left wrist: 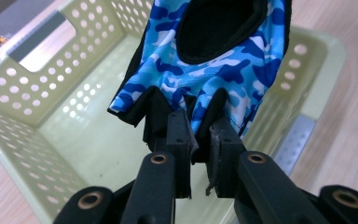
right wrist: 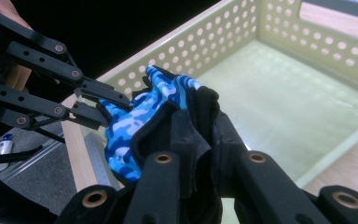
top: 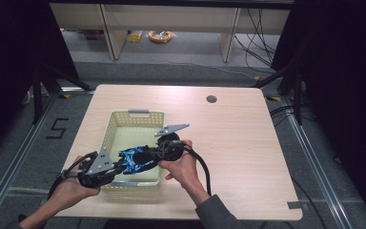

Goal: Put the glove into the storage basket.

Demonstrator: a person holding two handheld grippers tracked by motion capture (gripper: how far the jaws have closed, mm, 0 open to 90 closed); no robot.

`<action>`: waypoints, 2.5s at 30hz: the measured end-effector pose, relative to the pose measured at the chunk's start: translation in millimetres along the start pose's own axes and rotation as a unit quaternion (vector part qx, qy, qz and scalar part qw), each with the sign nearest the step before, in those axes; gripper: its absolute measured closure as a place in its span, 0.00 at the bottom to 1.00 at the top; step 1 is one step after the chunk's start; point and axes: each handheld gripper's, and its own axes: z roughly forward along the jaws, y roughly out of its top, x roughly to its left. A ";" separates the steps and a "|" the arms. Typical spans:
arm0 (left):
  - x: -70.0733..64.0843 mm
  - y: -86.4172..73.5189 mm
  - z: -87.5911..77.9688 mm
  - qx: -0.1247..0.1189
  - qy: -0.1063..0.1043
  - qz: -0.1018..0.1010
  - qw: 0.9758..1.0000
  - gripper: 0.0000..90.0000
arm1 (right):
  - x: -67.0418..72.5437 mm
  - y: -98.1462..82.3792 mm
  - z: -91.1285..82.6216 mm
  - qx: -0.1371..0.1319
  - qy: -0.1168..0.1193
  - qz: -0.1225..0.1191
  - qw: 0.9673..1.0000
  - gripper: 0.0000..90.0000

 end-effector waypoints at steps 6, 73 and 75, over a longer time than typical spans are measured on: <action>2.8 -9.1 5.7 0.009 0.000 0.001 1.000 0.89 | 1.6 -5.2 12.3 0.003 0.002 0.007 1.000 0.92; 39.0 -4.8 17.0 0.137 -0.065 -0.005 0.988 0.64 | 12.2 -10.6 43.2 0.081 -0.119 -0.005 0.990 0.50; 37.7 -3.3 14.5 0.133 -0.064 -0.012 0.989 0.63 | 10.5 -9.4 39.4 0.068 -0.116 -0.010 0.991 0.50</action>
